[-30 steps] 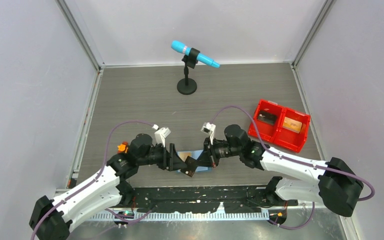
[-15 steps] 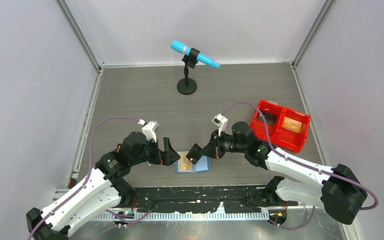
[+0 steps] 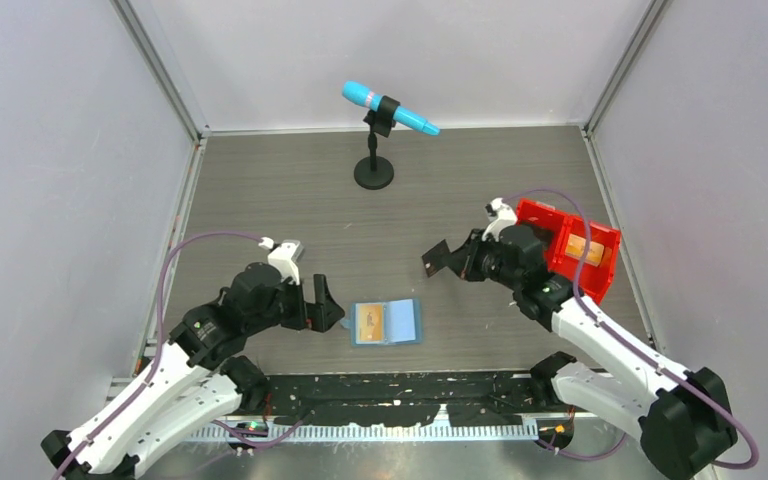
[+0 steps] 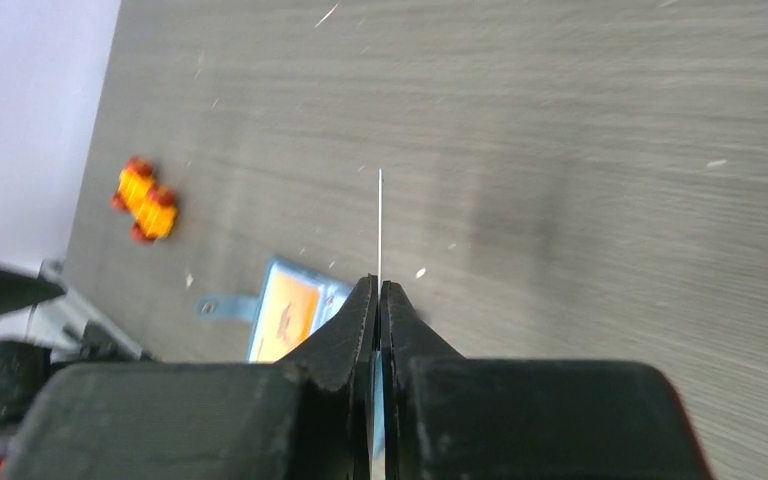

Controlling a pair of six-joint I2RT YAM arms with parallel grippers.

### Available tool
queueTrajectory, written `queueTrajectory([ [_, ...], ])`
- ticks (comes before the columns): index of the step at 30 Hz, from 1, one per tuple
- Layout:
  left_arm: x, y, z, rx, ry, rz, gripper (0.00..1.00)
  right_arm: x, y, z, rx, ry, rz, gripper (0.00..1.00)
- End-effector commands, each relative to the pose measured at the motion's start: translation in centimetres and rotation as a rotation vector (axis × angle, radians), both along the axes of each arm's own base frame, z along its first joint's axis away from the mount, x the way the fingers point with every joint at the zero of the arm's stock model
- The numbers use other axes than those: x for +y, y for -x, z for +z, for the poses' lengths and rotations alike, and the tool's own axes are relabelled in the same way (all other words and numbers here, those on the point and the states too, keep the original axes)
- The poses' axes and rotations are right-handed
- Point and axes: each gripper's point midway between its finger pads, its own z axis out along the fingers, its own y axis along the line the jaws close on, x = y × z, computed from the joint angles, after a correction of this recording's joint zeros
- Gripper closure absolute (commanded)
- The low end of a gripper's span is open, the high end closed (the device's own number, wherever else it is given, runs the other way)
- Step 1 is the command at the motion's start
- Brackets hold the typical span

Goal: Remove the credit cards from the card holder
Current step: Place the credit card in the storage box.

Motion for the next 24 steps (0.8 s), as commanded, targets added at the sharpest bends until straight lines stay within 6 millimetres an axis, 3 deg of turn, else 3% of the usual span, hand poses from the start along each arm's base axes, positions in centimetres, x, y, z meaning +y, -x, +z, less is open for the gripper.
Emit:
queueTrajectory([
  [1, 0.6, 0.0, 0.8, -0.039, -0.019, -0.008, 0.01, -4.1, -3.4, 3.8, -0.095, 0.032, -0.215, 0.95],
  [7, 0.7, 0.5, 1.5, -0.031, -0.017, -0.022, 0.01, -8.8, -5.9, 4.4, -0.107, 0.096, -0.396, 0.95],
  [13, 1.2, 1.1, 2.5, -0.025, -0.049, -0.050, 0.01, -12.2, -6.9, 4.1, -0.099, 0.129, -0.506, 0.95],
  [21, 2.2, 0.3, 2.4, -0.052, -0.142, -0.046, 0.01, -14.9, -8.3, 2.7, -0.072, 0.161, -0.602, 0.95],
  [24, 1.9, 1.0, 2.2, -0.029, -0.130, -0.078, 0.01, -15.7, -8.6, 1.9, -0.059, 0.174, -0.634, 0.95],
])
